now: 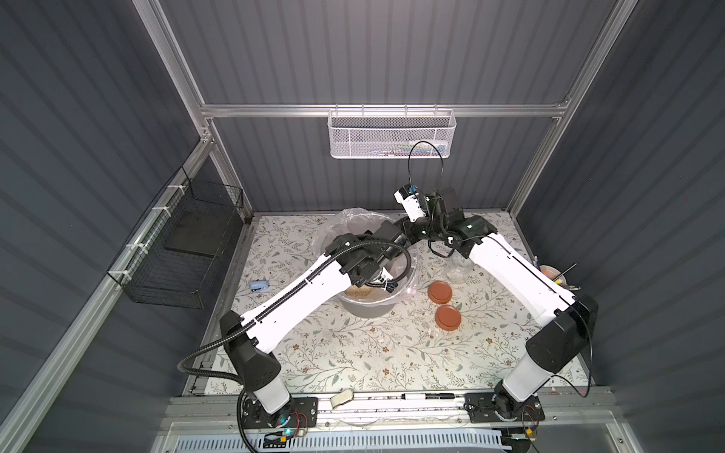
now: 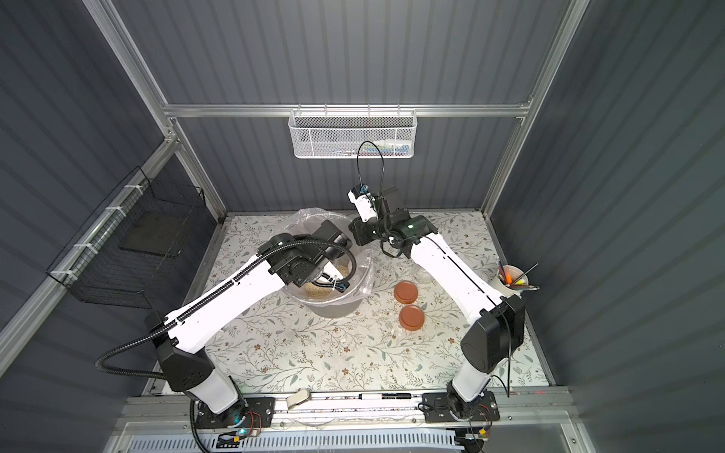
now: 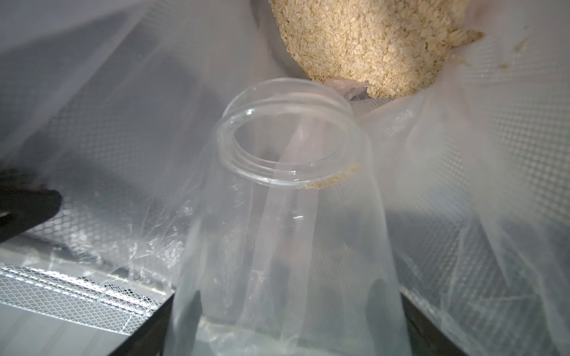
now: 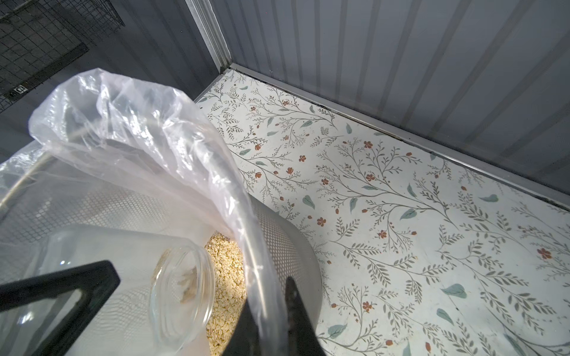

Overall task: Empty expired oatmeal from jars
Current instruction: Pick up the trash bin from the center of the board.

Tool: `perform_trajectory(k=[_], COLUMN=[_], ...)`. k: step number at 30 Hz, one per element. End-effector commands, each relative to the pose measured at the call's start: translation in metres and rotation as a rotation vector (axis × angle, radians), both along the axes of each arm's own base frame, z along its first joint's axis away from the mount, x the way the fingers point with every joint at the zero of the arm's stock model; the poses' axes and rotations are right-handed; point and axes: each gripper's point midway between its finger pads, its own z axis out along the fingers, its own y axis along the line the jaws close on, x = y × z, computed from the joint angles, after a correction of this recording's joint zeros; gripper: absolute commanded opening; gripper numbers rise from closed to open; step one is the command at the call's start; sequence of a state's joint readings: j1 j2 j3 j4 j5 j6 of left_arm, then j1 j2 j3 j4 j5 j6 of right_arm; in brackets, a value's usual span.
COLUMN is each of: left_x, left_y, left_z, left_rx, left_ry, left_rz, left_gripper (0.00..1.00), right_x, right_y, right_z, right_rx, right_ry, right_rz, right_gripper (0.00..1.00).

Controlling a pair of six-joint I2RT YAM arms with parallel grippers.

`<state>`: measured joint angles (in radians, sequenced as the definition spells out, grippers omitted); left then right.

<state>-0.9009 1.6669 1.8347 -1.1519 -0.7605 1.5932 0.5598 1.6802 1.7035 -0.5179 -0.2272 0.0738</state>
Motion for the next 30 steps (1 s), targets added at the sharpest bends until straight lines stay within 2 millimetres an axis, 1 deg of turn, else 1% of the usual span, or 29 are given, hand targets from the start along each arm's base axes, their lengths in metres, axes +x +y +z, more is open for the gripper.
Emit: perform_trajectory(k=[1, 2, 3, 4, 5, 6, 7, 8, 9, 10, 11, 12, 13, 14, 15, 16, 17, 18, 19, 20, 21, 22, 23, 24, 25, 26, 27, 29, 30], left_x=[0.007, 0.001, -0.007, -0.009, -0.004, 0.007, 0.012, 0.013, 0.014, 0.01, 0.004, -0.003, -0.002, 0.006, 0.013, 0.017, 0.018, 0.017, 0.014, 0.007, 0.001, 0.006, 0.014, 0.021, 0.023, 0.022, 0.017, 0.007, -0.001], left_y=[0.004, 0.0, -0.002, 0.001, 0.008, 0.015, 0.014, 0.01, 0.005, 0.001, -0.002, -0.001, 0.007, 0.014, 0.017, 0.012, 0.011, 0.009, 0.009, 0.009, 0.016, 0.027, 0.034, 0.034, 0.028, 0.021, 0.015, 0.014, 0.011], left_z=[0.047, 0.024, -0.009, -0.031, -0.032, -0.014, 0.011, 0.031, 0.039, 0.028, 0.008, -0.019, -0.033, -0.028, -0.005, 0.025, 0.044, 0.056, 0.044, 0.019, -0.013, -0.025, -0.016, 0.01, 0.041, 0.059, 0.059, 0.011, -0.028], left_rx=[-0.077, -0.08, -0.068, -0.034, -0.008, -0.022, -0.064, -0.087, -0.076, -0.068, -0.081, -0.071, -0.027, -0.011, -0.043, -0.095, -0.119, -0.134, -0.14, -0.142, -0.102, -0.059, -0.06, -0.107, -0.164, -0.19, -0.183, -0.151, -0.146], left_ry=[-0.117, -0.042, 0.047, 0.082, 0.063, 0.011, -0.031, -0.065, -0.093, -0.068, -0.001, 0.076, 0.092, 0.058, 0.008, -0.049, -0.094, -0.127, -0.09, -0.008, 0.071, 0.063, 0.016, -0.045, -0.1, -0.135, -0.128, 0.017, 0.123], left_rz=[-0.002, -0.002, -0.005, 0.016, 0.048, 0.079, 0.067, 0.032, 0.0, -0.011, -0.005, 0.017, 0.055, 0.083, 0.083, 0.051, 0.023, 0.008, 0.026, 0.051, 0.095, 0.132, 0.146, 0.125, 0.076, 0.038, 0.025, 0.09, 0.116], left_gripper=[0.0, 0.0, 0.0, 0.0, 0.0, 0.0, 0.0, 0.0, 0.0, 0.0, 0.0, 0.0, 0.0, 0.0, 0.0, 0.0, 0.0, 0.0, 0.0, 0.0, 0.0, 0.0, 0.0, 0.0, 0.0, 0.0, 0.0, 0.0, 0.0], right_x=[0.006, 0.007, 0.007, 0.008, 0.007, 0.007, 0.006, 0.005, 0.006, 0.007, 0.008, 0.009, 0.009, 0.008, 0.007, 0.007, 0.007, 0.009, 0.01, 0.01, 0.011, 0.01, 0.008, 0.007, 0.007, 0.007, 0.008, 0.01, 0.01], right_y=[0.008, 0.009, 0.01, 0.012, 0.014, 0.015, 0.015, 0.013, 0.012, 0.011, 0.011, 0.012, 0.015, 0.016, 0.017, 0.016, 0.013, 0.011, 0.011, 0.012, 0.013, 0.015, 0.017, 0.016, 0.014, 0.012, 0.01, 0.012, 0.014], right_z=[0.035, 0.036, 0.038, 0.037, 0.036, 0.033, 0.029, 0.029, 0.028, 0.03, 0.031, 0.033, 0.033, 0.032, 0.029, 0.026, 0.025, 0.025, 0.027, 0.029, 0.031, 0.031, 0.03, 0.027, 0.024, 0.023, 0.024, 0.03, 0.032], right_rx=[0.058, 0.066, 0.078, 0.085, 0.086, 0.078, 0.062, 0.051, 0.045, 0.049, 0.056, 0.069, 0.078, 0.08, 0.071, 0.055, 0.044, 0.038, 0.045, 0.056, 0.067, 0.072, 0.071, 0.059, 0.043, 0.034, 0.034, 0.063, 0.078], right_ry=[-0.102, -0.104, -0.103, -0.097, -0.089, -0.081, -0.077, -0.078, -0.085, -0.095, -0.098, -0.099, -0.089, -0.081, -0.072, -0.071, -0.074, -0.083, -0.089, -0.092, -0.089, -0.079, -0.071, -0.066, -0.064, -0.07, -0.078, -0.085, -0.083], right_rz=[0.014, 0.013, 0.012, 0.016, 0.023, 0.027, 0.03, 0.027, 0.021, 0.015, 0.012, 0.012, 0.018, 0.025, 0.032, 0.031, 0.023, 0.014, 0.011, 0.011, 0.013, 0.019, 0.029, 0.033, 0.029, 0.022, 0.012, 0.01, 0.013], right_gripper=[0.0, 0.0, 0.0, 0.0, 0.0, 0.0, 0.0, 0.0, 0.0, 0.0, 0.0, 0.0, 0.0, 0.0, 0.0, 0.0, 0.0, 0.0, 0.0, 0.0, 0.0, 0.0, 0.0, 0.0, 0.0, 0.0, 0.0, 0.0, 0.0])
